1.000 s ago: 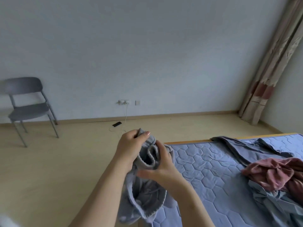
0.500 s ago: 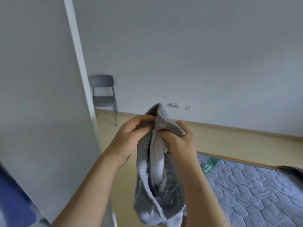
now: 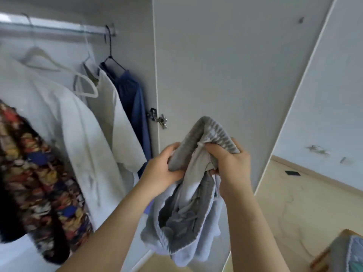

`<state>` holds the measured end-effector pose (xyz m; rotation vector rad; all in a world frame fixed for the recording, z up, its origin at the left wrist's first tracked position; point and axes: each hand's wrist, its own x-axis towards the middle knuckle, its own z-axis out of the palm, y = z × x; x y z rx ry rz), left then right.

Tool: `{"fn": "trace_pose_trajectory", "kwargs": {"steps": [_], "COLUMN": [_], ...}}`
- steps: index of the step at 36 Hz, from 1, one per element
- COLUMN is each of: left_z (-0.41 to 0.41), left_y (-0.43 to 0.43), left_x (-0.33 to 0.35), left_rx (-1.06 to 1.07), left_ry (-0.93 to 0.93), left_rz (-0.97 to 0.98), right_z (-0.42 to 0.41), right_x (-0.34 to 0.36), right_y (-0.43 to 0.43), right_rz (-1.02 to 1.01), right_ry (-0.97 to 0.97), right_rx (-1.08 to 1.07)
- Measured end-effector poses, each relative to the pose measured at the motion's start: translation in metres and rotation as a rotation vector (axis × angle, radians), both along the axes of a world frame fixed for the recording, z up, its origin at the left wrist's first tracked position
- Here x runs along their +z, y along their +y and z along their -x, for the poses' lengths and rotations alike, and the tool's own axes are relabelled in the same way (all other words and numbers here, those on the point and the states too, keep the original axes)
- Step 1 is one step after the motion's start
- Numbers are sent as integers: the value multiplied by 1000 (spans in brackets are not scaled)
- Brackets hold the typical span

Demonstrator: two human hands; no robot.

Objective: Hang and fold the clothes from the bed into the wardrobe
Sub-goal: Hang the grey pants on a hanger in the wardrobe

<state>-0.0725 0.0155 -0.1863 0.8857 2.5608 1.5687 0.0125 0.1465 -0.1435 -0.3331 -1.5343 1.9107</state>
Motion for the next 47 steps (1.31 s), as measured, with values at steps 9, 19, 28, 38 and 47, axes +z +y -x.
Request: {"fn": "trace_pose_trajectory", "kwargs": {"steps": [9,19,28,38,47], "left_z": [58,102,95,100,95], "left_y": [-123,-194,-188,-194,-204], "left_x": [-60,2,78,74,56], "left_rx": [429,957,765,695,801], "left_ry": [-197,-320,-582,-111,149], "left_rz": [557,-33,-806,-420,-100], "right_z": [46,78,93,107,127], "right_x": [18,7,4,-7,-15], "right_y": [-62,-57,-53,-52,-70], "right_rz": [124,73,-501,-513,-508], "right_ry": [30,-26,-401,-266,-259], "right_rx": [67,-20,-317,-215,-96]}}
